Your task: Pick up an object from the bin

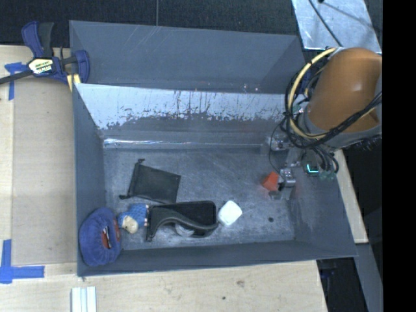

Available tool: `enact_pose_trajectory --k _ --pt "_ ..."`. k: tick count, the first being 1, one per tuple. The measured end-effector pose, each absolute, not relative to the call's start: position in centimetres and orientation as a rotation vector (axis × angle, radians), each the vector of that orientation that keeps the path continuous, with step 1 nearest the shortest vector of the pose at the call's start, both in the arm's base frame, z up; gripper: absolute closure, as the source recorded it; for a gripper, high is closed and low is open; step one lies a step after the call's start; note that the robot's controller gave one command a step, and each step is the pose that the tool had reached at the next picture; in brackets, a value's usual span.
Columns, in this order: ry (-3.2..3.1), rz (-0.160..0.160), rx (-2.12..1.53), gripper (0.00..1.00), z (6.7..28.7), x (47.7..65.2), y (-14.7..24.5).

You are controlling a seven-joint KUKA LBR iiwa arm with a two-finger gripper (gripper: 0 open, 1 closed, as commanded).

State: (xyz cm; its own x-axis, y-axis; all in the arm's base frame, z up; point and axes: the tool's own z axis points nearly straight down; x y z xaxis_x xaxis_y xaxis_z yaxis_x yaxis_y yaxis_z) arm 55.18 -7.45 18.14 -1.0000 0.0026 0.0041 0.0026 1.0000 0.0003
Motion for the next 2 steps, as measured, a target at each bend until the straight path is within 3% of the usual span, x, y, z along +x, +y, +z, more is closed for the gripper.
enact_pose_trajectory --k 1,2 --pt "-3.138 0.001 0.064 0.0 6.56 56.81 -13.97" --pt "-3.146 0.002 0.071 1.0 7.12 57.07 -13.74"
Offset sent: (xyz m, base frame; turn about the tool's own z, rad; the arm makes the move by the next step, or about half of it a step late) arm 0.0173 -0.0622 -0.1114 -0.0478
